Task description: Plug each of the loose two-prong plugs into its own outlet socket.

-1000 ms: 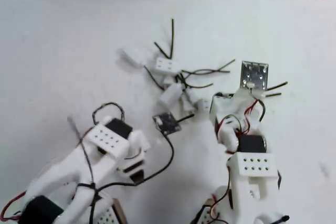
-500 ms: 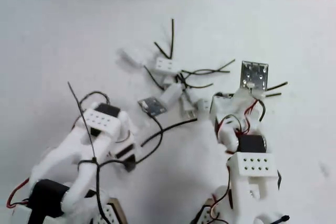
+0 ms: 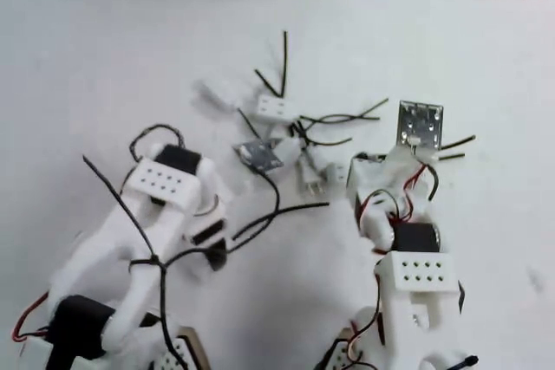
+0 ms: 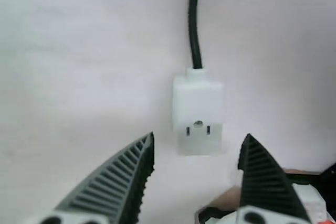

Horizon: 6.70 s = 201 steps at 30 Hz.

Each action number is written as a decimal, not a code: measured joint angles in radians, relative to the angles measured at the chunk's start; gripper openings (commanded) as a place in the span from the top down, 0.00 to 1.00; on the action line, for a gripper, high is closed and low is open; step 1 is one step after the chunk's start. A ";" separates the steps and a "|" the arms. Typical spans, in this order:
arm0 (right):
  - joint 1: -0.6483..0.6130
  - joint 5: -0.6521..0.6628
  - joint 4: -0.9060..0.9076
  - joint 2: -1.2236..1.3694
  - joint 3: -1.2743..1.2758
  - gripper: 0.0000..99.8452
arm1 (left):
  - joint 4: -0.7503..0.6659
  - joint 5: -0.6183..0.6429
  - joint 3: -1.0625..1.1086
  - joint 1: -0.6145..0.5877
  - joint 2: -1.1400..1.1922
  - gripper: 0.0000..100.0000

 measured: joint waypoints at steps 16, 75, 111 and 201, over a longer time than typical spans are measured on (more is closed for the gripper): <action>0.000 0.000 0.000 0.000 0.000 0.98 | -0.023 0.005 0.115 0.123 0.000 0.74; 0.000 0.000 0.000 0.000 0.000 0.98 | -0.500 -0.293 0.239 -0.170 0.017 0.87; 0.000 0.000 0.000 0.000 0.000 0.98 | -0.153 0.100 -0.232 0.091 -0.095 0.87; -0.726 0.029 -0.239 0.359 -0.037 0.98 | -0.368 0.184 0.508 -0.779 -0.588 0.65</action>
